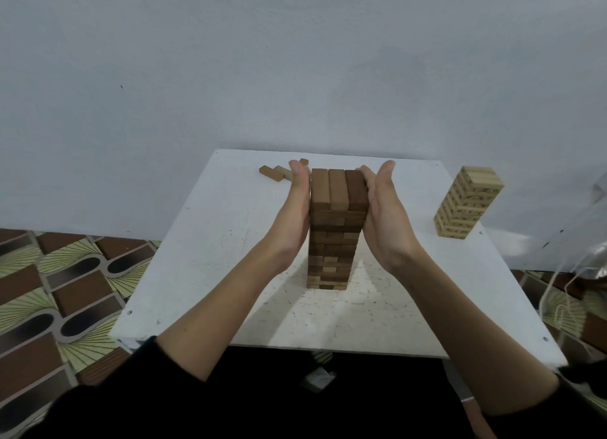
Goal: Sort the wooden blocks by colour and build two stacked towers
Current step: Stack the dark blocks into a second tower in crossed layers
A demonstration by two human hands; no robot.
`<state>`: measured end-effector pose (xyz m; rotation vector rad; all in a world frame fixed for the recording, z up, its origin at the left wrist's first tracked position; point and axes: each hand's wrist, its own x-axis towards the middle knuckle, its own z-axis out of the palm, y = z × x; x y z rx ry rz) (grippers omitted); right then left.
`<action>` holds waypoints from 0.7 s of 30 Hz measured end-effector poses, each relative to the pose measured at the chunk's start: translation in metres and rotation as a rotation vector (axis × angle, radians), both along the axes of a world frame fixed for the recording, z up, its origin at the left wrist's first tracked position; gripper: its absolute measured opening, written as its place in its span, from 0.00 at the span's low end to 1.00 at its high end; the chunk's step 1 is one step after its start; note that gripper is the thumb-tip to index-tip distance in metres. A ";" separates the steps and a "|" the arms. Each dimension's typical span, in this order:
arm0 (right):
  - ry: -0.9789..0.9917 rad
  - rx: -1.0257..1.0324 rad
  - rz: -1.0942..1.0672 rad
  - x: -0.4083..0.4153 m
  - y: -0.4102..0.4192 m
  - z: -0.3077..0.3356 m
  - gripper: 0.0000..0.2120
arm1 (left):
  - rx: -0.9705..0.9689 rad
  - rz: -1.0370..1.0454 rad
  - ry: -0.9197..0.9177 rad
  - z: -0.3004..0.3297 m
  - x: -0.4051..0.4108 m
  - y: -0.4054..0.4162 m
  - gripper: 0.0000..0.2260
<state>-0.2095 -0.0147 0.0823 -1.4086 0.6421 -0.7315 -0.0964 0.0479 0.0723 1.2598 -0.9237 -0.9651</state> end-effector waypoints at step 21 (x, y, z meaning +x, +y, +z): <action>0.643 -0.433 0.116 0.082 -0.165 -0.065 0.16 | 0.436 0.371 -0.569 -0.101 0.136 -0.073 0.33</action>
